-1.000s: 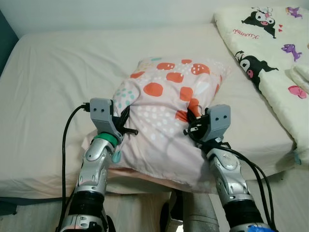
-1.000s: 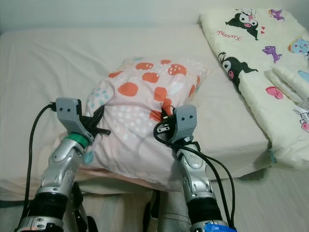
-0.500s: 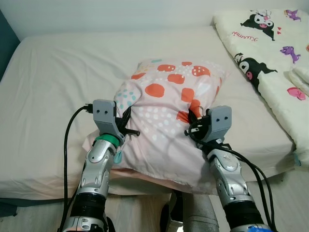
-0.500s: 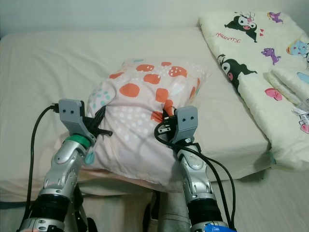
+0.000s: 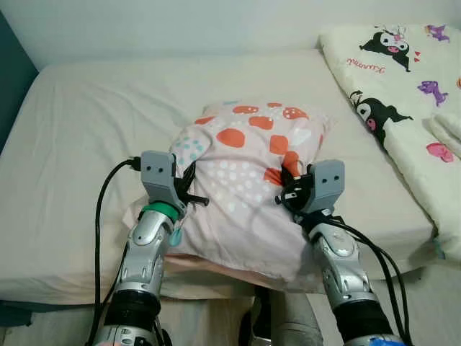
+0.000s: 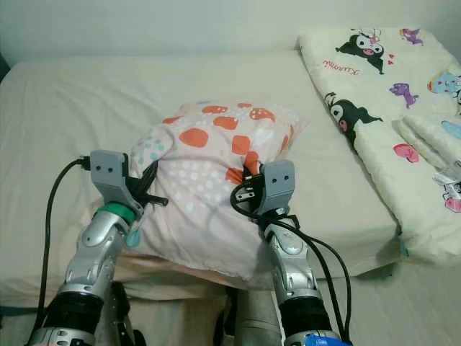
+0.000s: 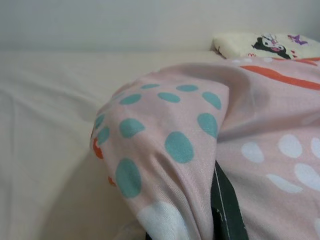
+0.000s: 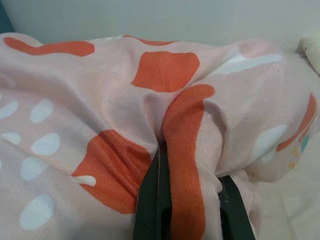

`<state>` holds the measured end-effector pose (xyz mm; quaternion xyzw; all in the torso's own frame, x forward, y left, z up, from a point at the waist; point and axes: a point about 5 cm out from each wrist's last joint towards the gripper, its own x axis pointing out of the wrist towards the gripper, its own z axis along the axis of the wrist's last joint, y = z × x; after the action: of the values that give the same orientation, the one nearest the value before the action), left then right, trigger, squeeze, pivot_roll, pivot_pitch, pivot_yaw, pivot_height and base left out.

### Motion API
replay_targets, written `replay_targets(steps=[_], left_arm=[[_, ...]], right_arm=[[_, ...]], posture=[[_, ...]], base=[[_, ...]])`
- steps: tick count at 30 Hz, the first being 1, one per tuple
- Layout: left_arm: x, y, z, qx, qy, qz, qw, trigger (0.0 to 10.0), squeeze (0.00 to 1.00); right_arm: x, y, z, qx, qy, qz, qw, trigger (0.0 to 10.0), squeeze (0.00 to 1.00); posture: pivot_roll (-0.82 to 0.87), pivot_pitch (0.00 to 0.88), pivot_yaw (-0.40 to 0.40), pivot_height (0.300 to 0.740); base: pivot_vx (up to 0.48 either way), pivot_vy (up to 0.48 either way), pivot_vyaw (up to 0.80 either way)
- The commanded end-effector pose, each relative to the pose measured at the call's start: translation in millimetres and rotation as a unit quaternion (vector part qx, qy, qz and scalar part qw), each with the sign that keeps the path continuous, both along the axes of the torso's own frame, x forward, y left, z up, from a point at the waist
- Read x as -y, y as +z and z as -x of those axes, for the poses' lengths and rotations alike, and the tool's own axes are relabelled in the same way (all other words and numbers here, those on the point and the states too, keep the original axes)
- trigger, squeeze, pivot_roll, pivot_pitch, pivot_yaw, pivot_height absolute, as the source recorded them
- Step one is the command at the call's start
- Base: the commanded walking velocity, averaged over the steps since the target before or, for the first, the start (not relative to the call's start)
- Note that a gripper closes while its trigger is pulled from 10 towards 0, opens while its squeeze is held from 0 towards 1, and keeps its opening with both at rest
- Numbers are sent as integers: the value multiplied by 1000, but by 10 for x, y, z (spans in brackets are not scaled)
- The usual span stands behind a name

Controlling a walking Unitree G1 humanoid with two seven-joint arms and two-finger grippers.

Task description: Clean up the room

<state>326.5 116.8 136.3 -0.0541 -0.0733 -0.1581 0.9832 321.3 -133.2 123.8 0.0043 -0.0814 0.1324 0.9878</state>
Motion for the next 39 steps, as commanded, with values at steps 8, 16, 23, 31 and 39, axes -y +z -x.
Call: replay_targets(steps=[8,16,23,31,39], left_arm=[[84,101,18,35,-13,5,999,10000,0],[82,99,26,37,-10,6,999,10000,0],[65,101,25,38,-4,6,999,10000,0],[57,104,24,40,-3,5,999,10000,0],[54,104,28,40,-3,5,999,10000,0]], right_arm=[[-97,24,22,12,19,-3,1000,10000,0],[-96,16,23,12,18,-5,1000,10000,0],[-96,20,14,13,20,-6,1000,10000,0],[-104,25,12,13,21,-7,1000,10000,0],[-108,23,13,13,21,-10,1000,10000,0]], posture=[[-13,66,-11,667],[-12,67,-12,687],[-10,64,-12,707],[-9,66,-12,740],[-9,65,-11,740]], base=[[0,0,0],[0,0,0],[0,0,0],[0,0,0],[0,0,0]])
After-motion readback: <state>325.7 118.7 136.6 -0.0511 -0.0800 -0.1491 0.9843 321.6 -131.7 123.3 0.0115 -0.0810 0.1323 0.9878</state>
